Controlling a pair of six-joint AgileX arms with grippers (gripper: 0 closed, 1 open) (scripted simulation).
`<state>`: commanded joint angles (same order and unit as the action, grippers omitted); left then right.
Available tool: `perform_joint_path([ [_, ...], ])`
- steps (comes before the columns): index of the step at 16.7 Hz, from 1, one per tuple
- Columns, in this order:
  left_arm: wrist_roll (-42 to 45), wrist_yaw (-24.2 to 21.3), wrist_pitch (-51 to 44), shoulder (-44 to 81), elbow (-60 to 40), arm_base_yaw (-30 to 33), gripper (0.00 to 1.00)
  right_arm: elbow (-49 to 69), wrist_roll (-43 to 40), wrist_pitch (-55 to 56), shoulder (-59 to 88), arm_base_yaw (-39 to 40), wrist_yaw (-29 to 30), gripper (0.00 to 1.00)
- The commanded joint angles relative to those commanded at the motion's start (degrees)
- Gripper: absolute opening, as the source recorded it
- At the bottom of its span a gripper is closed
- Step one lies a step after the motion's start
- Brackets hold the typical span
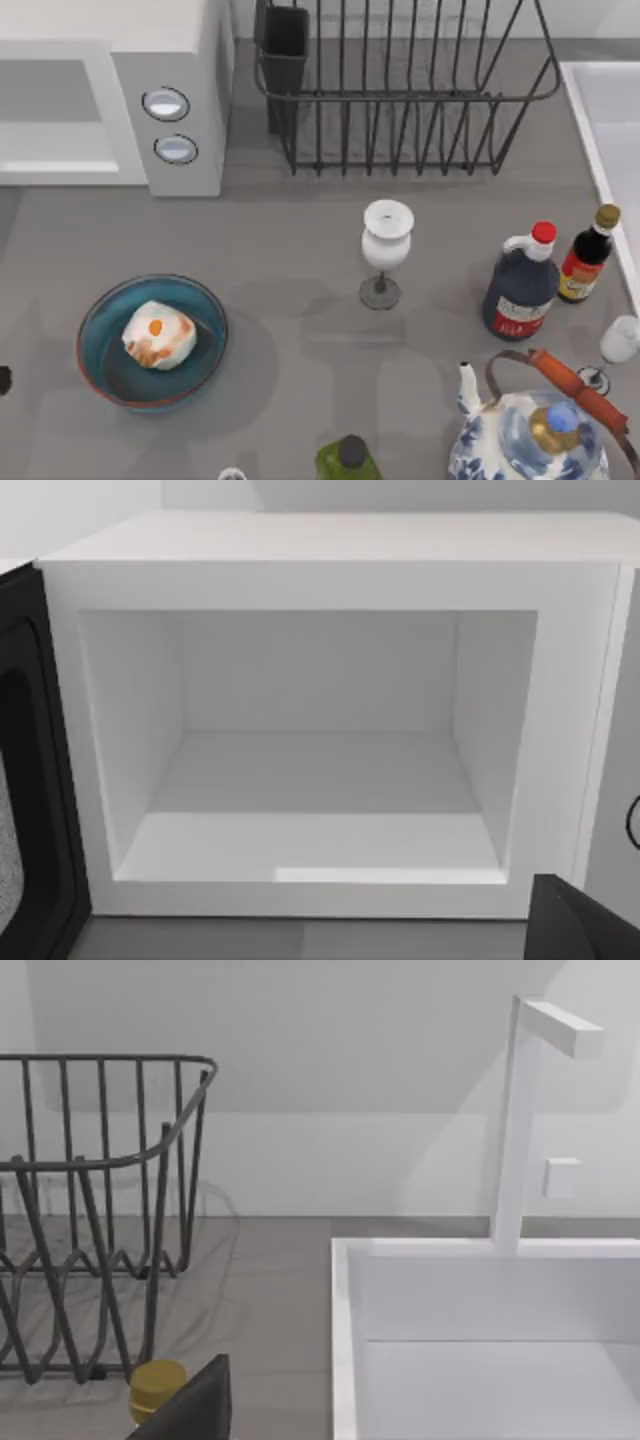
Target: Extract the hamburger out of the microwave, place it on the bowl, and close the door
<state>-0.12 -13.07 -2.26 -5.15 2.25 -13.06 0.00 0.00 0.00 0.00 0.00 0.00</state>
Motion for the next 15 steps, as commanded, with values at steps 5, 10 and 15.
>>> perform_joint_path([
  [5, 0.0, -11.2, 8.1, 7.6, 0.5, -11.2, 0.0, 0.0, 0.0, 0.0, 0.0, 0.0, 0.0, 1.0],
  [10, 0.1, -12.6, 9.5, 8.9, 0.5, -12.7, 0.0, 0.0, 0.0, 0.0, 0.0, 0.0, 0.0, 1.0],
  [15, 0.2, -11.3, 16.5, 15.3, 1.7, -11.4, 0.0, 0.0, 0.0, 0.0, 0.0, 0.0, 0.0, 1.0],
])
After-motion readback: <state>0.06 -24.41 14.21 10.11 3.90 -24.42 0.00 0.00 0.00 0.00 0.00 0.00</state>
